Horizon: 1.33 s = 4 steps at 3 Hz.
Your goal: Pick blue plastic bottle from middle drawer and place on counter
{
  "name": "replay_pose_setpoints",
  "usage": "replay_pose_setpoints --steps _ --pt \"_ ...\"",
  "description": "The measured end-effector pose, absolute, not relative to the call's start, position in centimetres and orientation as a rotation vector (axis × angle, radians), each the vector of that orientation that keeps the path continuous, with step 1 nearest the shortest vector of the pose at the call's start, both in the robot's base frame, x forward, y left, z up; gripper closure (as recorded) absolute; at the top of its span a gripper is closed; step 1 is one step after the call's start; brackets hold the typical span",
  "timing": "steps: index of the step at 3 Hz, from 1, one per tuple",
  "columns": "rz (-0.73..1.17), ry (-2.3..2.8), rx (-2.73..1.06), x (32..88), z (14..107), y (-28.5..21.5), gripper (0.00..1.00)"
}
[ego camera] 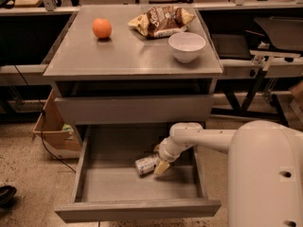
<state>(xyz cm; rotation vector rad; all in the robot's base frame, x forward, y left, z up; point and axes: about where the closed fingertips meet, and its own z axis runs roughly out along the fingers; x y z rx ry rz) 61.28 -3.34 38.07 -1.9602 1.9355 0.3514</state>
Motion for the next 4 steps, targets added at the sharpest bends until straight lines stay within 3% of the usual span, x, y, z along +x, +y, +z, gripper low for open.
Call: replay_pose_setpoints --steps 2,3,4 --pt "0.365 2.003 -1.924 60.1 39.2 -4.4 0.85" --pt "0.370 2.049 -1.910 58.4 41.9 -6.1 1.00" --pt "0.331 2.065 -1.907 56.5 47.3 -7.9 1.00"
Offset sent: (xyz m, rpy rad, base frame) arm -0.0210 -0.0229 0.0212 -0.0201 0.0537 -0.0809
